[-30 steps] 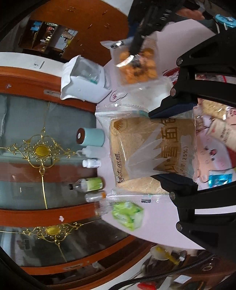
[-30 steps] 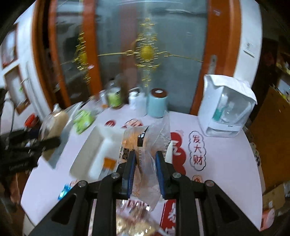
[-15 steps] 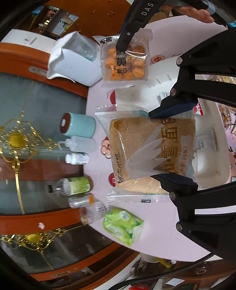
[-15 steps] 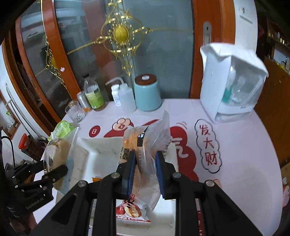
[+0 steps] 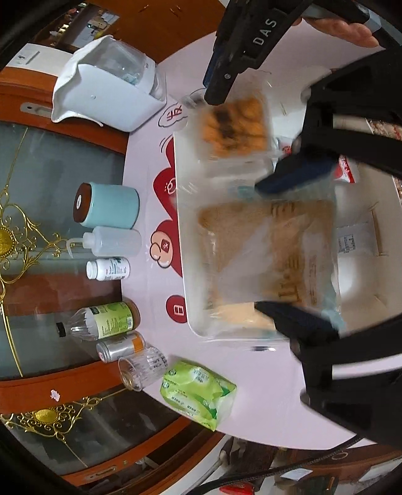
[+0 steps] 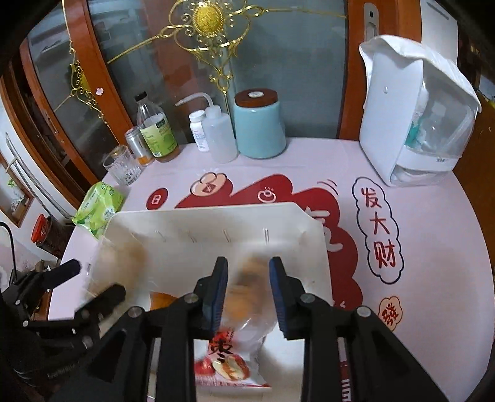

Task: Organize snacks
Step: 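Carry both packs over the white tray and open both tools to release, then withdraw both open tools from the tray toward remaining snacks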

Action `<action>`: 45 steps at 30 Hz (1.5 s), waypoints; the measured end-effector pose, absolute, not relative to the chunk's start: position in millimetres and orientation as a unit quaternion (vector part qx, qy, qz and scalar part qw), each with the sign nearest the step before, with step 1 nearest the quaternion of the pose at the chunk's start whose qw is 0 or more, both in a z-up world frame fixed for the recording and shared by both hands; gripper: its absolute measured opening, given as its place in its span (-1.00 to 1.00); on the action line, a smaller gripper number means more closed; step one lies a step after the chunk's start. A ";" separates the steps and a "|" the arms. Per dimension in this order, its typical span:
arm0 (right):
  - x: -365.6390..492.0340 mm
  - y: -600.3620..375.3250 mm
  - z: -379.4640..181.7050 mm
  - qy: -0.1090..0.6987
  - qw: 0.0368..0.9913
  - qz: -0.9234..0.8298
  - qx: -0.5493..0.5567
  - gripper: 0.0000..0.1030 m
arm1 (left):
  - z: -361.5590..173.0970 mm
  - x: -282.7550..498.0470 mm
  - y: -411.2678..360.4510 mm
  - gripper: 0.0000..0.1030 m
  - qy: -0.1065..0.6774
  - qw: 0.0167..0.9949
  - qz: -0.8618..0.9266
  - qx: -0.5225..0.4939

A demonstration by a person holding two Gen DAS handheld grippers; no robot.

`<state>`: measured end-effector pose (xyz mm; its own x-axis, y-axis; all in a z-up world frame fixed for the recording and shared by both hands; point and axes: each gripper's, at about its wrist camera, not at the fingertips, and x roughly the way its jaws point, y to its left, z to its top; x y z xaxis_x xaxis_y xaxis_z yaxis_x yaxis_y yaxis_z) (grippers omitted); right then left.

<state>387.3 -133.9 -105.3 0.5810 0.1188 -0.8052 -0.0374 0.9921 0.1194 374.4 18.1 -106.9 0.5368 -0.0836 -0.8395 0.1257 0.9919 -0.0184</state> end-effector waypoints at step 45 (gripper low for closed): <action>143.9 -76.3 -7.4 0.369 0.928 0.047 0.007 0.11 | -0.4 154.3 116.4 0.99 0.390 0.920 -0.046 -0.006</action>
